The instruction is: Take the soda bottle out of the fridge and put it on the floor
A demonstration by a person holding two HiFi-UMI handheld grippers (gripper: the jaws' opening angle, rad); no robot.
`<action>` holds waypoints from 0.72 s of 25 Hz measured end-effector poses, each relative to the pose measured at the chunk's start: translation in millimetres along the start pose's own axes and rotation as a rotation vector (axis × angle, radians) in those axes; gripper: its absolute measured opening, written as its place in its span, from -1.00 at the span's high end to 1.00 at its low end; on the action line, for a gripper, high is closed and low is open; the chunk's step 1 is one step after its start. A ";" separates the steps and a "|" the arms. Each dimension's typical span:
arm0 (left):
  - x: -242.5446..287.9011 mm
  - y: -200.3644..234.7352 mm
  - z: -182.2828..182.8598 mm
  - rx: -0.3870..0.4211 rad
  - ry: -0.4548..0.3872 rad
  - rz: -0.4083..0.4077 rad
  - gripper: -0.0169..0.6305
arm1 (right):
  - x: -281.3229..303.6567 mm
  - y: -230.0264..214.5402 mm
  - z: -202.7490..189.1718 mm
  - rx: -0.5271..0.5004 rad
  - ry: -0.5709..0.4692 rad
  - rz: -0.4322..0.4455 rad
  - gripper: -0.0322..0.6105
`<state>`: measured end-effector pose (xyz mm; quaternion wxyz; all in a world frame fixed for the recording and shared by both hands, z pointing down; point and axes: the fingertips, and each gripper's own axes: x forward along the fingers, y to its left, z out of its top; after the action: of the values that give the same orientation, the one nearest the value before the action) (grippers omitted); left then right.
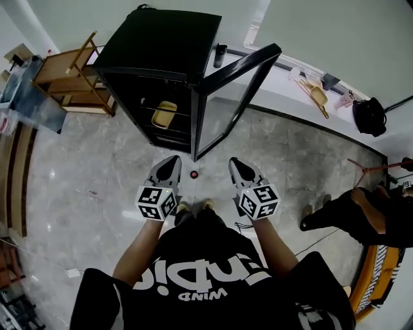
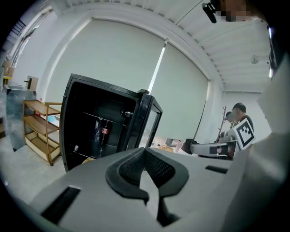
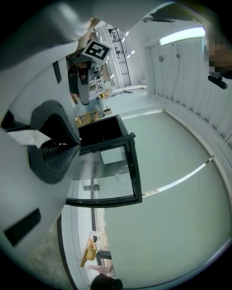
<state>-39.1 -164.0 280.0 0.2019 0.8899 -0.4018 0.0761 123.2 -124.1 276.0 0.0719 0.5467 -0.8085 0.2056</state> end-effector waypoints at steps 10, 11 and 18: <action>-35.2 -7.7 18.8 0.045 -0.012 -0.013 0.92 | -30.3 6.3 16.7 -0.034 -0.026 0.003 0.82; -41.0 -6.3 17.7 0.047 -0.012 -0.005 0.92 | -33.0 8.1 19.0 -0.041 -0.036 -0.002 0.82; -72.9 11.7 21.7 0.078 -0.051 0.063 0.92 | -36.4 14.1 31.3 -0.084 -0.085 -0.026 0.82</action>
<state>-96.9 -130.2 242.1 0.1543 0.8856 -0.4316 0.0750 127.9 -101.4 231.7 0.0628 0.5620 -0.8115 0.1471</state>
